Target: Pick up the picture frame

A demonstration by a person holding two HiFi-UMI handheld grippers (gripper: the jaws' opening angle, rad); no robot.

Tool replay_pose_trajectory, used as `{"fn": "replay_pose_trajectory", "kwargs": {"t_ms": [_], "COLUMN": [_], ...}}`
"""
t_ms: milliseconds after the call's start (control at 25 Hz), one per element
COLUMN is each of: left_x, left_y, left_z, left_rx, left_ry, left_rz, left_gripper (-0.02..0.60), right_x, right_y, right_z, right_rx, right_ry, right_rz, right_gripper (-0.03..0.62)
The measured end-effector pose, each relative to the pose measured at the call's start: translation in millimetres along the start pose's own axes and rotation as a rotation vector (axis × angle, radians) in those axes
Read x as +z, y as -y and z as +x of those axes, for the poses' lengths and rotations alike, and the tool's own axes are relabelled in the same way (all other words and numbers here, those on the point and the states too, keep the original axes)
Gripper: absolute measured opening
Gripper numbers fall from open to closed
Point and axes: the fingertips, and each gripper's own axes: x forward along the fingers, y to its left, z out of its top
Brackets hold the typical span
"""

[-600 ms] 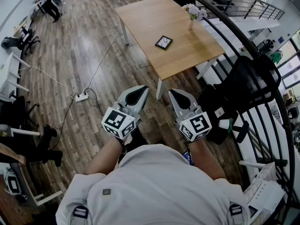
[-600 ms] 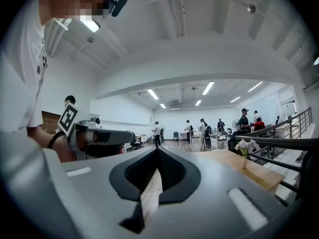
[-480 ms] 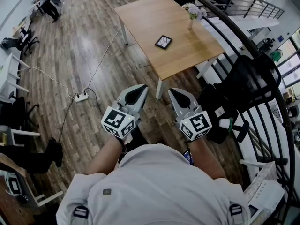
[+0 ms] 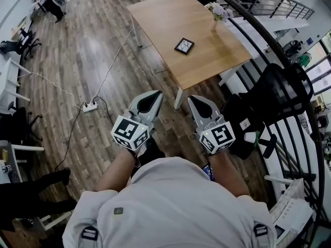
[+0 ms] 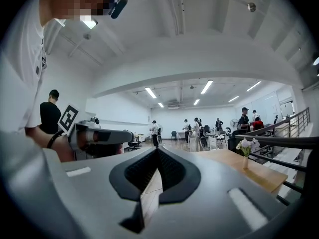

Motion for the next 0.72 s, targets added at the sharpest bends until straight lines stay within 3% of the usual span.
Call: {"fn": "replay_pose_trajectory", "kwargs": {"t_ms": [520, 720], "left_x": [16.8, 23.5], "left_y": [-137.4, -165.5], "left_z": [-7.5, 5.4], "left_rx": [-0.073, -0.101], "left_ry": [-0.019, -0.025], "left_rz": [0.014, 0.001], "left_gripper": [0.0, 0.0], "right_x": [1.9, -1.3], "right_y": [-17.3, -9.4], "right_z": [148.1, 174.4], "right_rx": [-0.045, -0.065], "right_ry": [-0.006, -0.019], "right_rz": [-0.01, 0.007], "right_gripper": [0.009, 0.008]}}
